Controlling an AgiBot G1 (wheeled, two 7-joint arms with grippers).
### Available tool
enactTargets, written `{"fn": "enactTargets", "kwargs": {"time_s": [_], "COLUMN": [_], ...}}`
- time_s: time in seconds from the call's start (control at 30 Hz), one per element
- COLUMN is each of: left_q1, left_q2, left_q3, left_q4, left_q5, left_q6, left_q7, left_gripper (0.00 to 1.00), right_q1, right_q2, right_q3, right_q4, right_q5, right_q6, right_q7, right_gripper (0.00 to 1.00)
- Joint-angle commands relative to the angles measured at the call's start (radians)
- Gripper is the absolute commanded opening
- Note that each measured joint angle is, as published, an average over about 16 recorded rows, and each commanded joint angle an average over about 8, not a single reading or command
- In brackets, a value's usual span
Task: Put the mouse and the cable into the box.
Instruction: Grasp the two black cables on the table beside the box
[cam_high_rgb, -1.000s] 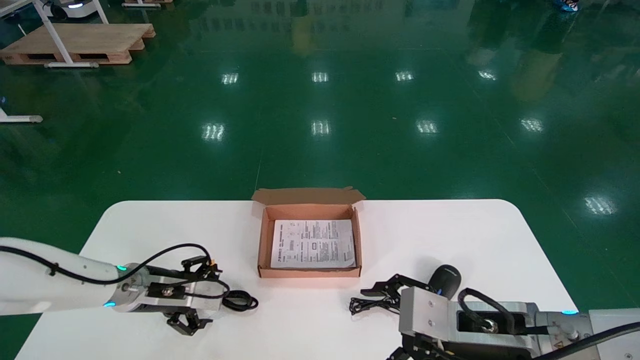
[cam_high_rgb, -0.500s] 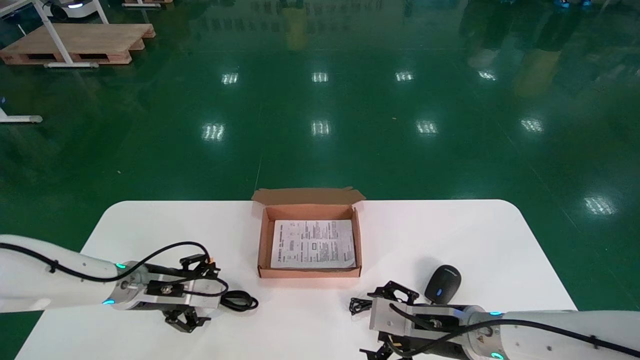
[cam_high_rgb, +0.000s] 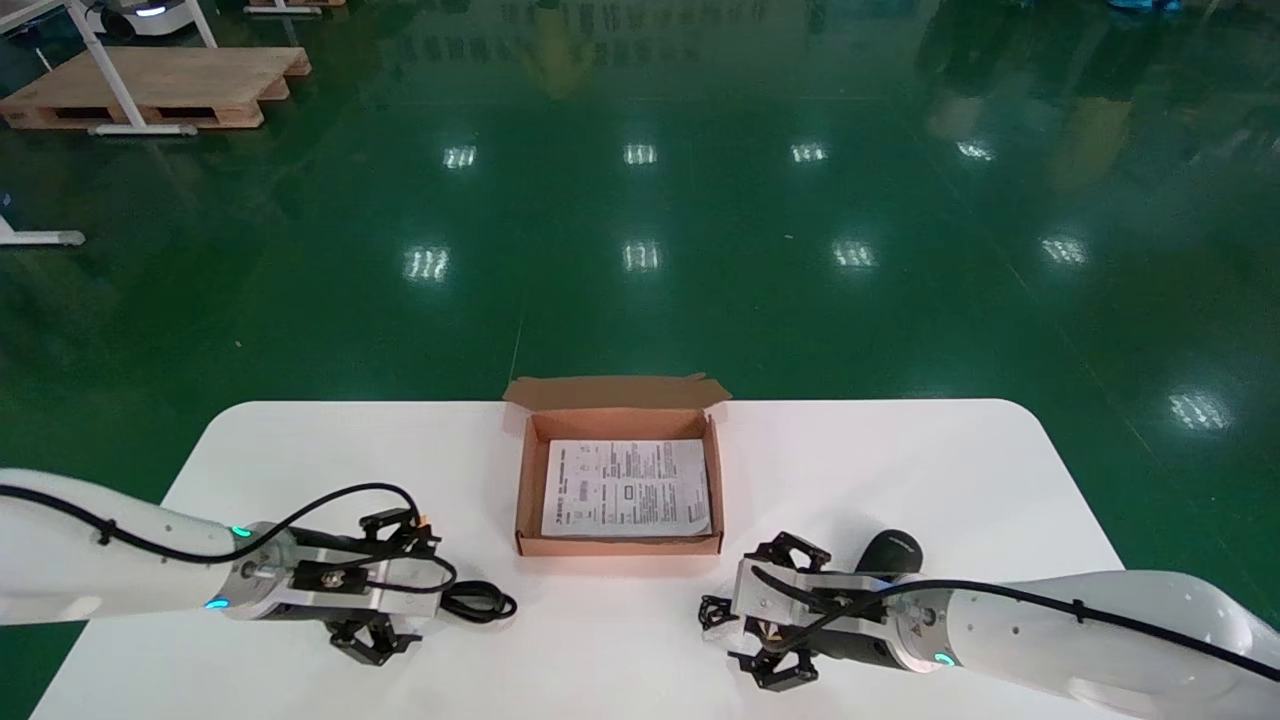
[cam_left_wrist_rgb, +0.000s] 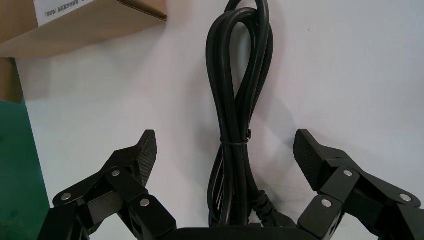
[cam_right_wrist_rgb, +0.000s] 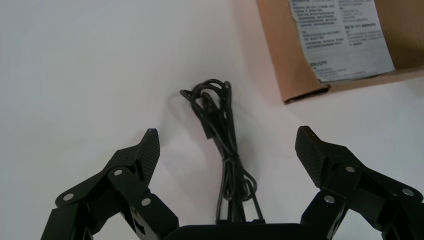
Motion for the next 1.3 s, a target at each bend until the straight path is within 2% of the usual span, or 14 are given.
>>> {"fn": "enactTargets", "kwargs": {"time_s": [0.03, 0.2, 0.23, 0.27, 1.3], "left_q1": [0.000, 0.000, 0.000, 0.000, 0.000], "left_q2": [0.000, 0.000, 0.000, 0.000, 0.000], "left_q3": [0.000, 0.000, 0.000, 0.000, 0.000], "left_q4": [0.001, 0.001, 0.001, 0.001, 0.000], "left_q5": [0.000, 0.000, 0.000, 0.000, -0.001], "left_q6": [0.000, -0.001, 0.000, 0.000, 0.000], "left_q7": [0.000, 0.000, 0.000, 0.000, 0.000], "left_gripper": [0.75, 0.12, 0.03, 0.00, 0.00], "right_q1": [0.008, 0.011, 0.011, 0.010, 0.004], "right_q2": [-0.012, -0.017, -0.016, -0.015, -0.003], "right_q3": [0.001, 0.001, 0.001, 0.001, 0.002], "right_q4": [-0.031, -0.045, -0.043, -0.040, -0.010], "right_q5": [0.002, 0.002, 0.002, 0.002, 0.006], "right_q6": [0.007, 0.014, 0.013, 0.012, -0.002], "right_q7": [-0.018, -0.020, -0.020, -0.020, -0.016], "right_gripper": [0.69, 0.06, 0.00, 0.00, 0.00]}}
